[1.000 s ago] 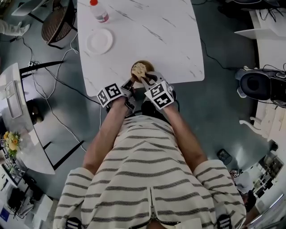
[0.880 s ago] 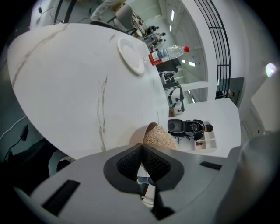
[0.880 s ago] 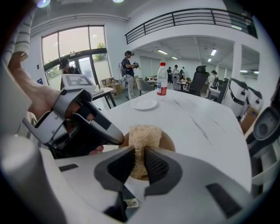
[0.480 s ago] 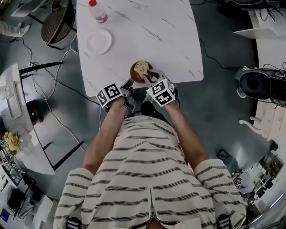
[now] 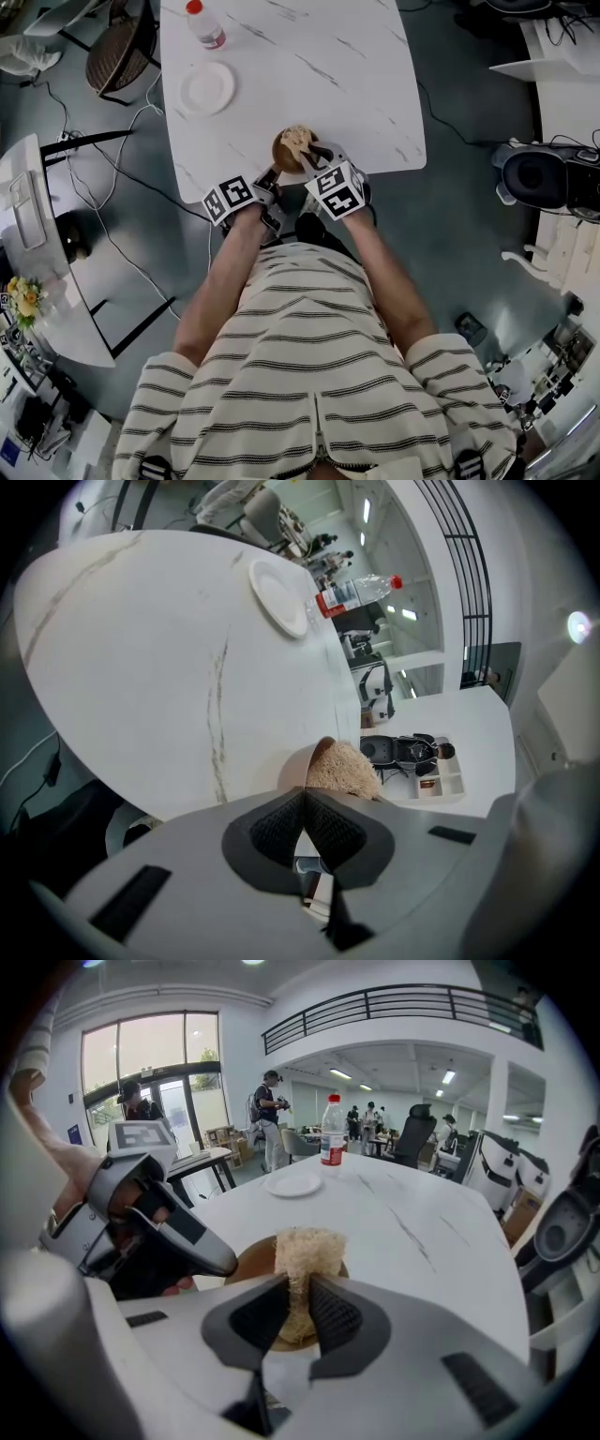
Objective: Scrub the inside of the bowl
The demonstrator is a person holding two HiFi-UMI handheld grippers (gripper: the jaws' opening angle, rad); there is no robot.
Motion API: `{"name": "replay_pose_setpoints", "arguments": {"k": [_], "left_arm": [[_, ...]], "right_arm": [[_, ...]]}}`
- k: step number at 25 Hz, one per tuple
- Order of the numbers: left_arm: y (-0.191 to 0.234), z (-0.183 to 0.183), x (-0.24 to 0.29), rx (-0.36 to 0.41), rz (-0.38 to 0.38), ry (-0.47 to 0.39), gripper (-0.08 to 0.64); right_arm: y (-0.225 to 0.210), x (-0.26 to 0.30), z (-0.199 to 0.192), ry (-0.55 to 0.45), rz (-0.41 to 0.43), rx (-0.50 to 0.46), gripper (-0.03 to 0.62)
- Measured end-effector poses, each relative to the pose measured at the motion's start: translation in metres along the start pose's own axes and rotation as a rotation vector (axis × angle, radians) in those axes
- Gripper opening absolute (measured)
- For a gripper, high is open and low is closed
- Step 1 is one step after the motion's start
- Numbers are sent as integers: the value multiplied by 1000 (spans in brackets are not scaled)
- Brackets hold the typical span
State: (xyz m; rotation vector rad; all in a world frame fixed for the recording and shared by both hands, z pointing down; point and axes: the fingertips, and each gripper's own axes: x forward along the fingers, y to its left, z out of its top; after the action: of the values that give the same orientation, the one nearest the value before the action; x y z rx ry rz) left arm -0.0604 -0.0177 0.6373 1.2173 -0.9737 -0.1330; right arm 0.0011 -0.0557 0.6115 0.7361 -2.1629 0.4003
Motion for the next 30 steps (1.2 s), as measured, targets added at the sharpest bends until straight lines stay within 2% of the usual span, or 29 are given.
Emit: {"name": "replay_pose_setpoints", "arguments": {"k": [12, 21, 30], "left_arm": [[-1, -2, -1, 11, -12, 9, 8], [1, 0, 1, 13, -17, 18, 8], [-3, 0, 5, 4, -36, 35, 8]], "right_arm": [[7, 8, 10, -15, 18, 60, 71], [17, 12, 11, -19, 100, 117, 71], [11, -2, 13, -48, 118, 198, 71]]}}
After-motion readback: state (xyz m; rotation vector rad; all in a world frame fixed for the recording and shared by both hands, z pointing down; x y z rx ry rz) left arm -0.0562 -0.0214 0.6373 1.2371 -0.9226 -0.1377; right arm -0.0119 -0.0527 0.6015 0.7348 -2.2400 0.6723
